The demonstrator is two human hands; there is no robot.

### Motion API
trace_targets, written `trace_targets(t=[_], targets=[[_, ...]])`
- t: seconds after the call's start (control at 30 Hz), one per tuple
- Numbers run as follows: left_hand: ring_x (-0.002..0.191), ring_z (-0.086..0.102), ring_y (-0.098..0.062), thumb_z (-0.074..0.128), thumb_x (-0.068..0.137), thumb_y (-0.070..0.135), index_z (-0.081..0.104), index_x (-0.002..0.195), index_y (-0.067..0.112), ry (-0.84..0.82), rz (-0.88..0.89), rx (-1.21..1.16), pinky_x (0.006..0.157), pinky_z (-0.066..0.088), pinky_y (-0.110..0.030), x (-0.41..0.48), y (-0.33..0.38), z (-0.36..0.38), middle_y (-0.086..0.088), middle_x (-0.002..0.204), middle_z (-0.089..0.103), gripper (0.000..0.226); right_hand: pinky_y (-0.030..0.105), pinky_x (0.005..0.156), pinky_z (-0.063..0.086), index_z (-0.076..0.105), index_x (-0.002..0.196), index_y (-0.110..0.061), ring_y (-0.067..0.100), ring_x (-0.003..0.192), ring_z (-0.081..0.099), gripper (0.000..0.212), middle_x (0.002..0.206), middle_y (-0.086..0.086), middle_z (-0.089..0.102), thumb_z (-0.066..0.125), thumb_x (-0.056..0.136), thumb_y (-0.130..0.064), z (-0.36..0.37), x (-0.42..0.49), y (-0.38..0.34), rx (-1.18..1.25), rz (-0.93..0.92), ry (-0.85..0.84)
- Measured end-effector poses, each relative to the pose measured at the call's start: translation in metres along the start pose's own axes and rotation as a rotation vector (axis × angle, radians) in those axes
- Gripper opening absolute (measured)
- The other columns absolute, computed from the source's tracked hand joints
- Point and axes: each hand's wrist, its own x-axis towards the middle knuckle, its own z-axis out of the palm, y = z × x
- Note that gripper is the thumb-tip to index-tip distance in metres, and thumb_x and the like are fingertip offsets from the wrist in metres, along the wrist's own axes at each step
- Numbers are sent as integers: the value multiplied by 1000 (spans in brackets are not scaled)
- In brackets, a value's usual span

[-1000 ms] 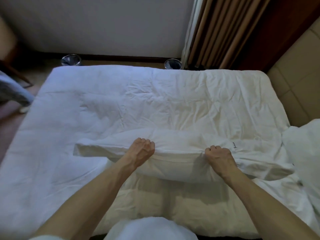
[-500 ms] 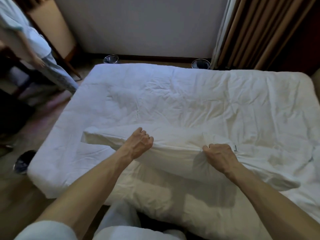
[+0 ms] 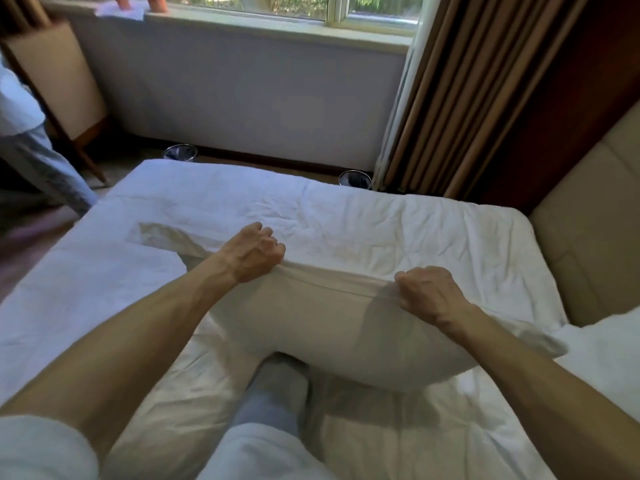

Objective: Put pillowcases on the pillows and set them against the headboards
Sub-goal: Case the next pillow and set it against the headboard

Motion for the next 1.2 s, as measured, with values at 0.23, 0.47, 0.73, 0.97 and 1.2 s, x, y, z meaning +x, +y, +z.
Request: trace_targets(t=[0.23,0.47,0.73,0.97,1.2], targets=[[66,55,-22,49,77,7,55,70,17,207,84,-163,62,40,-31,98,-9,-19,-1,69,66,14,29,54,35,46,77,-14,23,59,47,11,70,2,54,52,83,-20,-19,-6,75,-54,174,-101],[72,57,-23,57,75,20,60,77,17,227,288,-383,63,37,-30,240,4,7,0,73,65,5,29,62,34,48,86,-21,27,78,61,13,92,4,66,53,86,-33,42,11,137,53,392,-297],[86,59,-24,49,96,33,60,101,19,256,343,-704,72,46,-37,348,30,129,0,95,62,19,35,72,49,55,92,-33,16,86,59,5,96,-8,63,52,89,-36,138,71,189,454,629,-430],[84,52,-23,48,100,35,54,99,19,274,362,-822,78,43,-38,390,30,162,1,94,56,17,36,73,44,52,96,-34,22,96,54,14,99,-3,57,48,97,-22,170,111,200,543,765,-492],[73,46,-23,56,95,18,51,92,20,265,316,-859,70,39,-37,381,37,168,1,81,51,6,33,81,38,49,114,-22,22,108,52,31,112,0,56,49,87,-9,143,132,184,226,694,-605]])
